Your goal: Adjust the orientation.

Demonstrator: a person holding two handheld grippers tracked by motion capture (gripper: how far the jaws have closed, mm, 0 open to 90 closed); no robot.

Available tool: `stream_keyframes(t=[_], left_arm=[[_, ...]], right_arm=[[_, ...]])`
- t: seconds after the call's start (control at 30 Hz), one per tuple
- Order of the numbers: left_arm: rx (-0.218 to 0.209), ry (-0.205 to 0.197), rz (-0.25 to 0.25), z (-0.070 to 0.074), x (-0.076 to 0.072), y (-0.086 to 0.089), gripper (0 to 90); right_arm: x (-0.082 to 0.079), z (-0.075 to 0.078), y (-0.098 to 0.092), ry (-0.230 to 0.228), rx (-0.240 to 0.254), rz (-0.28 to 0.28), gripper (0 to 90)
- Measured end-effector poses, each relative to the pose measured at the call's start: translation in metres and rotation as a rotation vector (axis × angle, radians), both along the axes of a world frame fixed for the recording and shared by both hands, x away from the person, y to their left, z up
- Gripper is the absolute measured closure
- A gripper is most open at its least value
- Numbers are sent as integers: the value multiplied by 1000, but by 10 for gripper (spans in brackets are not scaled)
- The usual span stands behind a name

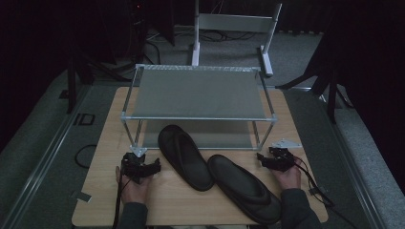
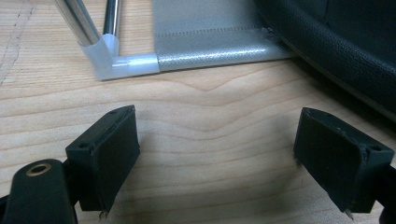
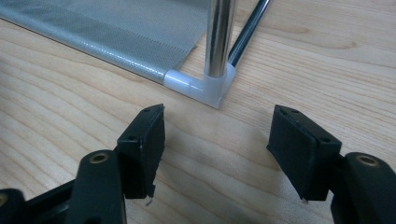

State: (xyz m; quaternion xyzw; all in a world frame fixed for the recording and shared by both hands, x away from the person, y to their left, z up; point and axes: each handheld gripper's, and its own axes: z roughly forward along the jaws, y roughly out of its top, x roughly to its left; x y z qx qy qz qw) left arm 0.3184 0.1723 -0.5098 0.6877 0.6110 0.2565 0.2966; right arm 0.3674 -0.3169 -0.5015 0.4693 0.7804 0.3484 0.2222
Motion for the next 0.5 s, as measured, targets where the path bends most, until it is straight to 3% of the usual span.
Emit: stream_keyframes(t=[0.23,0.3,0.5], left_arm=[[0,0,24,0,0,-2,145],[0,1,25,0,0,-2,145],[0,-1,19,0,2,-3,146]], right_arm=[[1,0,1,2,3,-1,351],[0,0,1,-5,7,-11,435],[1,1,3,-7,24,-9,527]])
